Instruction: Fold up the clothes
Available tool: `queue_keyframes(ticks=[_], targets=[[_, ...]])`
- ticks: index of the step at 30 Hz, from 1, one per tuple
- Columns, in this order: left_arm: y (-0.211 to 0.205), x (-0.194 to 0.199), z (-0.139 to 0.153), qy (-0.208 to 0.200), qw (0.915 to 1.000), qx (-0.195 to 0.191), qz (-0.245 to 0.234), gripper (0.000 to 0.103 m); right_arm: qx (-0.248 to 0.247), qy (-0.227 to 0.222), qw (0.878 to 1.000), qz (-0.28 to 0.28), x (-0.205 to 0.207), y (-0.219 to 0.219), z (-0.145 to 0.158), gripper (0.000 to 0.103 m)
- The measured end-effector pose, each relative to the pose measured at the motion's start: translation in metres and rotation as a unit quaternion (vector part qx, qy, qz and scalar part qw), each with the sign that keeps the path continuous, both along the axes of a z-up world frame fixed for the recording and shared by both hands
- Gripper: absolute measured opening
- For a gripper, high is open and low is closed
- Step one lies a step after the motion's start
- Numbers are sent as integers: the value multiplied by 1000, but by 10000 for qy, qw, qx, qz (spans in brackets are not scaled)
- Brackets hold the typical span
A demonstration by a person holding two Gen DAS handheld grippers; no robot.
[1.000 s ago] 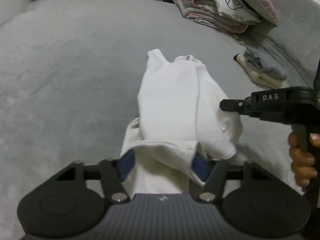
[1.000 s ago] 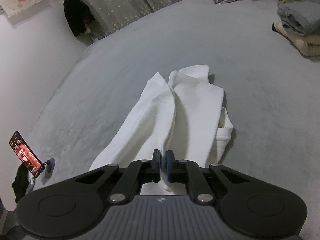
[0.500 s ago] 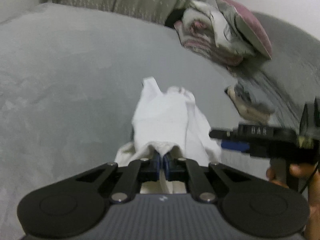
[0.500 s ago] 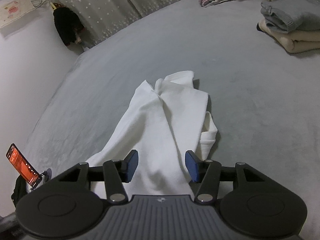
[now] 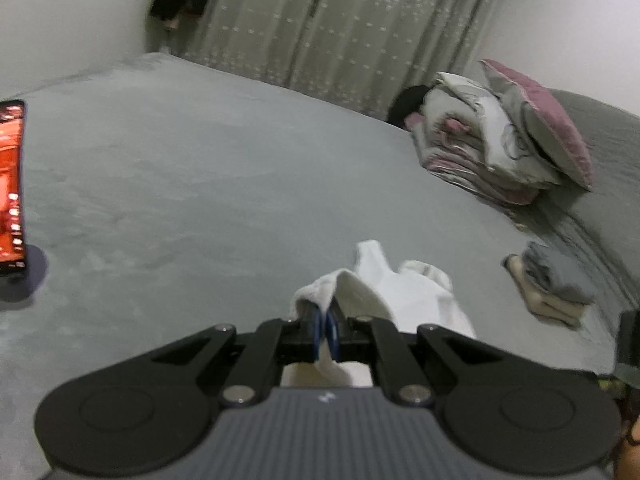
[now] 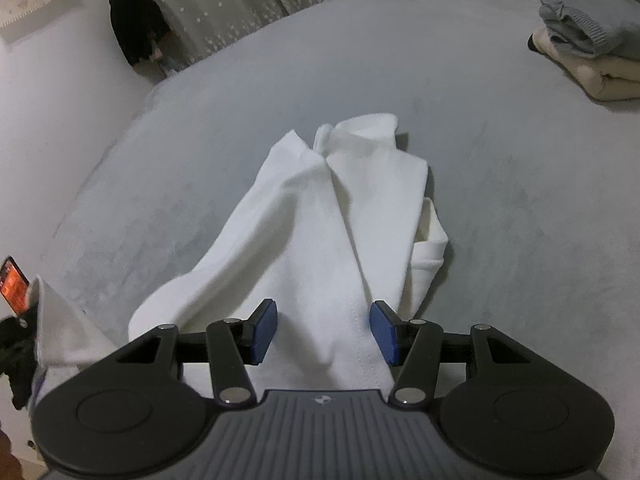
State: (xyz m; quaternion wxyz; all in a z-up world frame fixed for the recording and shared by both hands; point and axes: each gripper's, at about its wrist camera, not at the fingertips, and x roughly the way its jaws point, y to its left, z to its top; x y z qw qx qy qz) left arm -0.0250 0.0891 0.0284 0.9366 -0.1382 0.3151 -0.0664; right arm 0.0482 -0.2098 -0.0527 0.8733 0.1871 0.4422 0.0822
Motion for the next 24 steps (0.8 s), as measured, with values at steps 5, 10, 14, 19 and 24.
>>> queue_keyframes(ticks=[5, 10, 14, 19, 24], targets=[[11, 8, -7, 82, 9990, 209, 390, 5, -91, 43, 9999, 128, 1, 6, -11, 15], [27, 9, -10, 124, 9972, 207, 709, 4, 142, -191, 9997, -116, -8, -7, 1, 10], [35, 8, -6, -11, 9956, 312, 880, 4, 191, -608, 9974, -349, -22, -29, 23, 9], [44, 6, -4, -113, 9923, 523, 1117, 4, 244, -859, 9935, -712, -36, -64, 39, 9], [51, 7, -3, -102, 9899, 562, 1301, 4, -1, -970, 9896, -1064, -43, -88, 46, 9]])
